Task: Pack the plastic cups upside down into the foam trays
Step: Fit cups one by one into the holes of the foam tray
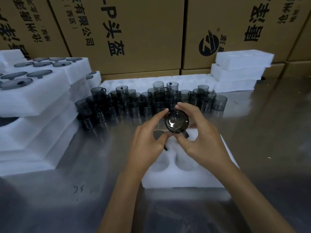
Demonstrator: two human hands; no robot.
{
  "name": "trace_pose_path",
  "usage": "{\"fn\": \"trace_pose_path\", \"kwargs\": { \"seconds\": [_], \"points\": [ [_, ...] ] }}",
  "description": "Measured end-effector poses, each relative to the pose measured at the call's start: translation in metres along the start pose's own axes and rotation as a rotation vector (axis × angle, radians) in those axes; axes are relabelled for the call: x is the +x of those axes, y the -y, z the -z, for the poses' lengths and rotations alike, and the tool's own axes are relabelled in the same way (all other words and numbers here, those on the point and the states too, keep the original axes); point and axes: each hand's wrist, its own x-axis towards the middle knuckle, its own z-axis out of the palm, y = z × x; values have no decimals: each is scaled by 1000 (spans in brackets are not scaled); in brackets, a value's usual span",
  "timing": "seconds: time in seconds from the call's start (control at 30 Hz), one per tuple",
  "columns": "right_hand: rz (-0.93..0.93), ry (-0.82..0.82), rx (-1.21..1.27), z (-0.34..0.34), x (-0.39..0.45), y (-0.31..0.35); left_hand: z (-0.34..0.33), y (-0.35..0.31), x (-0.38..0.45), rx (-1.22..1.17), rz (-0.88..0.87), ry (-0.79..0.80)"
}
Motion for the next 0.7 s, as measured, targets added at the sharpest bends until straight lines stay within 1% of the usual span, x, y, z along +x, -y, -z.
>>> {"fn": "trace_pose_path", "kwargs": {
  "seconds": [0.1,0.23,0.37,0.47,0.57,0.7],
  "points": [
    [-95,-20,130,7,0,-6,-3,-1,-2,40,-16,59],
    [-277,-22,351,16,3,-13,-7,0,-3,154,-29,190],
    [-393,-29,462,18,5,-19,-12,-1,-2,227,-63,197],
    [-422,44,430,17,4,-22,-14,2,-2,304,-46,176],
    [-416,113,371,17,3,-23,-14,4,-4,283,-43,188],
    [-416,141,336,17,3,-23,-15,5,-3,279,-38,205]
  ]
}}
